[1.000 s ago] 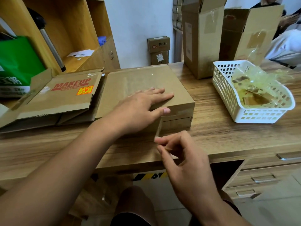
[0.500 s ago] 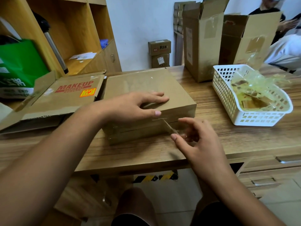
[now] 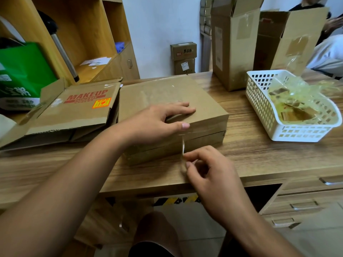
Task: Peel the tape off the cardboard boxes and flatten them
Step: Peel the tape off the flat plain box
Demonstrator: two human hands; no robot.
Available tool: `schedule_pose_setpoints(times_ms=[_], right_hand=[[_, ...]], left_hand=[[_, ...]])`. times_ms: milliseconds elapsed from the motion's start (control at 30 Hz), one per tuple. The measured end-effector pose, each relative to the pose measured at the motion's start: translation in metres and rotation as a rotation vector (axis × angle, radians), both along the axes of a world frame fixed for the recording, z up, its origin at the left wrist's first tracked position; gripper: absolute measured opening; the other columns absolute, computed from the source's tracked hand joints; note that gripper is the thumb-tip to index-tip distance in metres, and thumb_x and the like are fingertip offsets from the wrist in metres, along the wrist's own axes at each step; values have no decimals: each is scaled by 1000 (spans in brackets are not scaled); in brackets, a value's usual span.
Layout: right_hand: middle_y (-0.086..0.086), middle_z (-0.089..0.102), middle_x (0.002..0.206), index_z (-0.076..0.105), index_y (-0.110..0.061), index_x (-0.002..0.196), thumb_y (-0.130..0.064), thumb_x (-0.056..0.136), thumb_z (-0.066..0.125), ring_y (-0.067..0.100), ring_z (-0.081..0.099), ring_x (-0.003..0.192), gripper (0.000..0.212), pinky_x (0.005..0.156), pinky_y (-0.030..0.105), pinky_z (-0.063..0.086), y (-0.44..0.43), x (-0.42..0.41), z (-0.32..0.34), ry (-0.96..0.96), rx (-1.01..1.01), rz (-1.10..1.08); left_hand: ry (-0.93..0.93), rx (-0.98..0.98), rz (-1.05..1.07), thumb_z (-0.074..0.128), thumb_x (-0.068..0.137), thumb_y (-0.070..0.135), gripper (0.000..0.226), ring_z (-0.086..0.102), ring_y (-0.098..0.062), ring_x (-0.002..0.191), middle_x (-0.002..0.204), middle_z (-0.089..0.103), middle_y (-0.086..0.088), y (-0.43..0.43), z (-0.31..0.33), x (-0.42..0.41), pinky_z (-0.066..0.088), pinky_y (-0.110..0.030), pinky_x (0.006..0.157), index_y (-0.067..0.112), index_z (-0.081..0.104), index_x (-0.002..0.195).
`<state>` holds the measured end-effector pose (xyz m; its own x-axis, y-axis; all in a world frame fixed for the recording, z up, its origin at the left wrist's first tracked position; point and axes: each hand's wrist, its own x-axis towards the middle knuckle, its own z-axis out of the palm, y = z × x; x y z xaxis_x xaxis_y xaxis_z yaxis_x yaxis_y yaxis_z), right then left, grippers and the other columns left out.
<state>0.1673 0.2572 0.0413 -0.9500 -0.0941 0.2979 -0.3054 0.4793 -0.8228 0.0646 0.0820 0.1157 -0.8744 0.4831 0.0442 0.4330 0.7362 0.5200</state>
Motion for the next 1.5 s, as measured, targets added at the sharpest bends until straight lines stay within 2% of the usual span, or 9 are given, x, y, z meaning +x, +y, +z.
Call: schedule_pose_setpoints(times_ms=[167,333,533,667,900,1067,1200,1333,1500], right_hand=[[-14,57,91,68,-26,102,-19,96,64,7,60,85,11,66,13,46,-10,10,1,-5,-28,93],[-10,55,83,56,-34,91,-34,90,69,10,55,71,14,58,19,43,1,1,0,-44,-52,25],[-16,61,90,55,-37,114,-27,92,70,-2,58,74,28,64,12,46,19,-16,2,-40,54,-84],[-30,58,88,67,-35,123,-19,95,64,-16,53,80,32,70,2,39,27,-23,7,19,158,-75],[-36,56,67,65,-40,129,-20,97,63,-15,56,75,38,64,5,41,22,-9,6,-21,109,15],[-27,65,106,62,-34,134,-17,96,63,-12,55,88,41,83,10,45,3,9,-6,53,128,74],[-21,67,112,66,-28,131,-23,92,57,-5,60,104,41,90,18,49,-4,15,-8,128,130,68],[-21,65,110,67,-30,127,-29,91,51,-3,62,101,39,87,25,54,-15,27,-6,154,160,142],[-17,65,91,66,-32,103,-47,89,58,-1,56,73,22,64,17,44,-5,20,-3,101,54,72]], left_hand=[[34,33,44,65,94,43,49,28,9,142,156,38,23,5,-3,1,18,-15,114,44,53,142],[31,95,82,73,89,38,34,50,1,129,142,56,12,5,-3,-1,37,-24,113,33,59,120],[-97,-54,-9,64,92,50,43,35,10,134,153,37,29,-8,12,-1,27,-7,96,51,51,133],[-145,-140,-90,56,95,56,50,17,19,141,153,21,44,-21,18,1,14,-20,115,65,38,141],[-37,-79,-42,54,99,49,50,14,17,143,158,23,35,-12,3,3,9,-25,121,56,39,146],[3,-41,-30,53,92,58,54,16,13,146,158,27,33,-9,-3,1,13,-35,126,56,41,145],[27,-6,-10,57,93,52,53,19,12,146,159,30,27,-4,-6,2,12,-27,124,50,45,145],[48,-16,17,57,99,41,50,19,9,146,160,30,23,3,-7,2,11,-22,122,45,45,148],[60,53,54,63,96,39,46,29,9,141,157,37,22,8,-8,3,18,-13,113,42,54,142]])
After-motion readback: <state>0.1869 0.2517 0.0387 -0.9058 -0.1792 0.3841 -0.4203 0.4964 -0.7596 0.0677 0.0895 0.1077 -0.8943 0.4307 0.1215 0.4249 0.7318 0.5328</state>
